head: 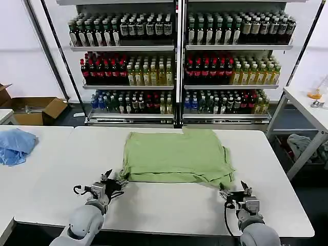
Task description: Fold and organize the clothes.
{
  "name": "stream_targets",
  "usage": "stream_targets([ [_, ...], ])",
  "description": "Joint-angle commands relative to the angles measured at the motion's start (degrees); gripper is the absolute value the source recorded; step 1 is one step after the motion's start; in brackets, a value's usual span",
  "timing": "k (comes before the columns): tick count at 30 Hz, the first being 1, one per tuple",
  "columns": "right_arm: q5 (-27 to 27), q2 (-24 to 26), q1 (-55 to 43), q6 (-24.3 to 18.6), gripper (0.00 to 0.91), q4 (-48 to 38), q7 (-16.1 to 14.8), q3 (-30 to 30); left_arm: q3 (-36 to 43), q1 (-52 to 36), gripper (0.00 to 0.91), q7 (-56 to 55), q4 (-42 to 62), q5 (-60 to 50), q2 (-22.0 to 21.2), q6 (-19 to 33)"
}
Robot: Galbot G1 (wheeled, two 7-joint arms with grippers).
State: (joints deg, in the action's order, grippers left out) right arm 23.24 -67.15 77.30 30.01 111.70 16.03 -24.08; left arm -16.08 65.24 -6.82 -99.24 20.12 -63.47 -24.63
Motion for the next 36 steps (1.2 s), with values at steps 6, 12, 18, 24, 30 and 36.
stream_targets([
  [6, 3.59, 0.60, -0.32, -0.70, 0.000, -2.00, -0.57, -0.26, -0.36, 0.54, 0.050, 1.04, 0.32, 0.19, -0.07, 0.06],
  [12, 3.71, 1.83, 0.09, -1.80, 0.000, -1.39, -1.98, -0.67, -0.61, 0.57, 0.050, 2.53, 0.81, 1.16, 0.20, 0.00],
  [18, 3.45, 2.92, 2.63, -2.78, 0.000, 1.20, -2.78, -1.29, -1.22, 2.28, 0.040, 3.79, -2.20, 3.81, 0.92, -0.64],
  [24, 2.54, 3.53, 7.18, -3.58, 0.000, 6.31, -2.83, -1.97, -2.39, 5.94, 0.040, 4.61, -6.95, 4.94, 2.30, -1.21],
  [30, 0.54, 3.66, 15.02, -4.31, 0.000, 13.05, -2.82, -3.60, -4.29, 12.80, 0.040, 5.68, -12.77, 4.62, 3.47, -1.66],
  [36, -3.03, 3.31, 25.31, -6.38, 0.000, 19.16, -2.85, -5.08, -7.65, 21.12, 0.030, 6.26, -18.51, 3.46, 3.46, -1.79],
])
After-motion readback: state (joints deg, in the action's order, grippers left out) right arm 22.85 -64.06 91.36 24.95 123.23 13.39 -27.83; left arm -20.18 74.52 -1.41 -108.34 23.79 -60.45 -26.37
